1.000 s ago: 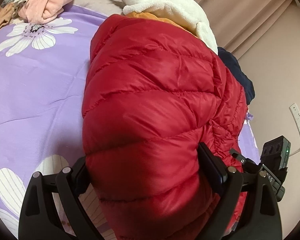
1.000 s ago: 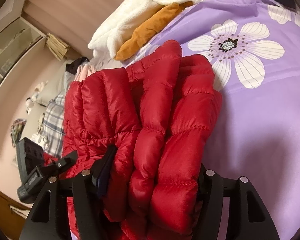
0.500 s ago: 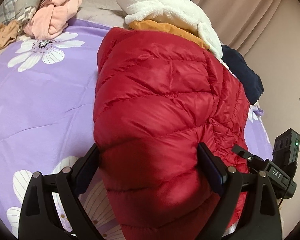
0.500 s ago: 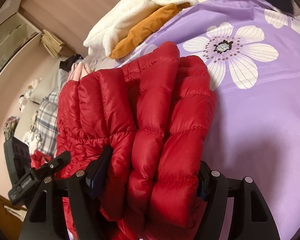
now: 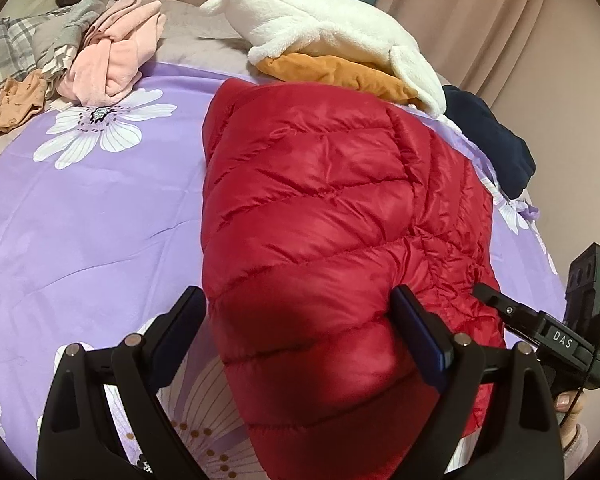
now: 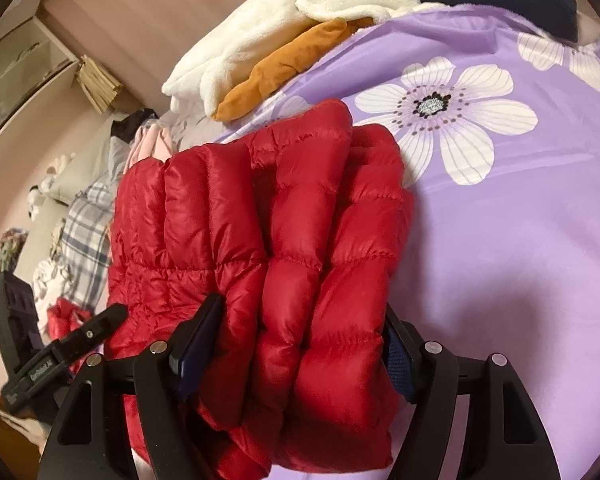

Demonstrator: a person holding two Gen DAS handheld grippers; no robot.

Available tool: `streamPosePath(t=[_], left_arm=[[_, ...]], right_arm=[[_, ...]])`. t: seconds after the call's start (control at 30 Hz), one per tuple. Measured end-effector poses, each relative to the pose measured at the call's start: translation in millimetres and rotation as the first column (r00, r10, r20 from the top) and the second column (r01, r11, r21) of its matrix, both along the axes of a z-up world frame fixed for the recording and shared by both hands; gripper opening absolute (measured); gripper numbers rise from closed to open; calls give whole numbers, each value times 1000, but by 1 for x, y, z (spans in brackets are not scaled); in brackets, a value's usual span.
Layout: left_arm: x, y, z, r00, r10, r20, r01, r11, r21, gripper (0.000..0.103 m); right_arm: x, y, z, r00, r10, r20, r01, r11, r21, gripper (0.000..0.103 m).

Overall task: Fold large clothes
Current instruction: 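Lower the folded jacket onto the sheet and open both grippers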

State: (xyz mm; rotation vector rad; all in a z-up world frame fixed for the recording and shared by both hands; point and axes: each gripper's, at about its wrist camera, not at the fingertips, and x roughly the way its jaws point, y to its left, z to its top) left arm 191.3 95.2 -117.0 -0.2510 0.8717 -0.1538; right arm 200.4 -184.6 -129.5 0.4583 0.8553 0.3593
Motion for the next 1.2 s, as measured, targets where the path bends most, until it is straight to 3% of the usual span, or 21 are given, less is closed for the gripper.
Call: streamPosePath(t=[0.13, 0.33, 0.57, 0.6, 0.8, 1.2], left_arm=[[-5, -2, 2, 1000, -5, 6, 5, 1000, 15, 92], [-10, -8, 6, 1000, -20, 21, 19, 999, 41, 79], [-12, -14, 9, 999, -39, 35, 37, 997, 69, 67], [-12, -15, 9, 998, -42, 36, 39, 997, 71, 66], [-14, -20, 6, 998, -54, 39, 50, 993, 104, 65], [-6, -25, -5, 996, -84, 28, 80, 988, 132, 65]], right_arm=[[-8, 3, 9, 999, -18, 33, 21, 997, -78, 73], [-24, 13, 34, 986, -26, 167, 67, 967, -247, 73], [-32, 25, 51, 957, 34, 289, 45, 964, -261, 72], [-32, 28, 52, 953, 50, 298, 28, 967, -253, 68], [-24, 51, 43, 954, 127, 272, -53, 963, -263, 53], [-13, 57, 14, 979, 130, 158, -87, 963, -254, 52]])
